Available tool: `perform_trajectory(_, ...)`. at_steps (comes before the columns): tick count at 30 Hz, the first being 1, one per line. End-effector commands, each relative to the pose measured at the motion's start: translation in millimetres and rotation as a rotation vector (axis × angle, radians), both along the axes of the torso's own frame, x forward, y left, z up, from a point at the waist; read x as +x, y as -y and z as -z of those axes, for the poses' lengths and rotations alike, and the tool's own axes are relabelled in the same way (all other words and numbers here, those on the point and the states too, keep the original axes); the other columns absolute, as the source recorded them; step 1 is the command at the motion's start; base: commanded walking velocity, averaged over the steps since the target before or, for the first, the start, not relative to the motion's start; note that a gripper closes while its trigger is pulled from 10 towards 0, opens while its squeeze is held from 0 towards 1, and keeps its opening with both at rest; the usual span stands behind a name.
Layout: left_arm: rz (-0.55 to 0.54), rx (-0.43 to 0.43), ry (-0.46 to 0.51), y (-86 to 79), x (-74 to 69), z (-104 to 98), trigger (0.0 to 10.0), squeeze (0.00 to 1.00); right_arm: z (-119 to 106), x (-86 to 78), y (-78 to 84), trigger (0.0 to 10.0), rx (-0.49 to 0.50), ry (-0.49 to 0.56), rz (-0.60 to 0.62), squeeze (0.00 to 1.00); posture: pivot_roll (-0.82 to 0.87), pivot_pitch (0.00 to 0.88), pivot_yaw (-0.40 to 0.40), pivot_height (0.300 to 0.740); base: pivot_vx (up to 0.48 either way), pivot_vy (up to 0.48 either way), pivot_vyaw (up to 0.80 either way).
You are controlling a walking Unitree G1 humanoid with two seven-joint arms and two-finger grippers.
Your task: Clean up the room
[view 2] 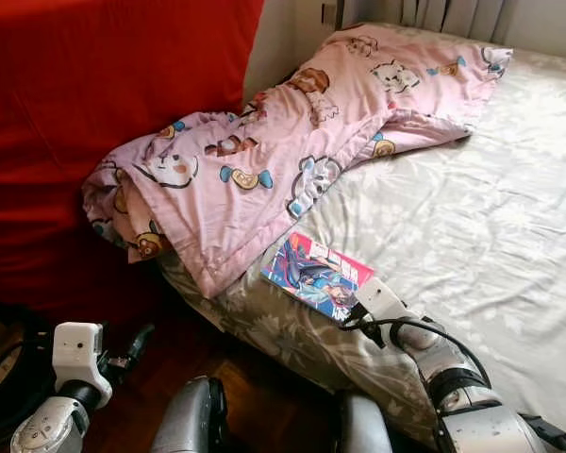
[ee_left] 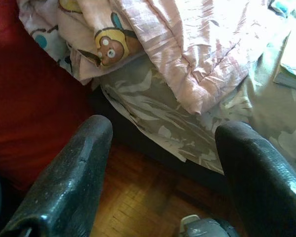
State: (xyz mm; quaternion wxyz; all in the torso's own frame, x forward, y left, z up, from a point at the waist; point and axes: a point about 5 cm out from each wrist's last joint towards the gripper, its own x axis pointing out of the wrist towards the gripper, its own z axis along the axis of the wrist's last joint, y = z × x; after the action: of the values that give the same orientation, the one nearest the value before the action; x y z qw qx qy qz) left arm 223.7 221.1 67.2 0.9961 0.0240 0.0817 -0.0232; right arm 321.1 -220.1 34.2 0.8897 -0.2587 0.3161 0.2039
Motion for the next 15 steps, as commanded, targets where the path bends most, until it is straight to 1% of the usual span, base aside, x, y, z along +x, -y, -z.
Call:
perform_trajectory(1,0.002,0.017,-0.016,-5.3,-2.4,-2,10.0,0.00,-1,-0.6,4.0,10.0,-0.003,-0.036,-0.016,0.00,0.12,0.198,0.069,0.603,0.000,0.000,0.00)
perform_trajectory(4,0.003,0.019,-0.018,-6.8,-3.0,-3,10.0,0.00,-2,0.1,5.7,10.0,-0.014,-0.033,-0.020,0.00,0.13,0.198,0.073,0.603,0.000,0.000,0.00)
perform_trajectory(6,0.006,0.023,-0.021,-7.4,-3.6,-4,10.0,0.00,-2,-0.2,7.2,10.0,-0.040,-0.029,-0.022,0.00,0.13,0.203,0.077,0.603,0.000,0.000,0.00)
perform_trajectory(8,0.010,0.026,-0.027,-7.4,-5.6,-4,10.0,0.00,-2,-0.5,9.7,10.0,-0.098,-0.016,-0.027,0.00,0.13,0.208,0.084,0.603,0.000,0.000,0.00)
perform_trajectory(10,0.013,0.027,-0.031,-7.2,-7.4,-4,10.0,0.00,-2,-0.2,10.5,10.0,-0.117,-0.003,-0.017,0.00,0.14,0.208,0.088,0.603,0.000,0.000,0.00)
perform_trajectory(12,0.017,0.030,-0.035,-6.9,-9.1,-5,10.0,0.00,-1,-0.4,10.0,10.0,-0.112,0.001,-0.003,0.00,0.14,0.212,0.091,0.603,0.000,0.000,0.00)
perform_trajectory(15,0.020,0.034,-0.042,-8.1,-12.7,-6,10.0,0.00,3,-3.0,6.8,10.0,-0.115,-0.012,-0.017,0.00,0.16,0.224,0.098,0.603,0.000,0.000,0.00)
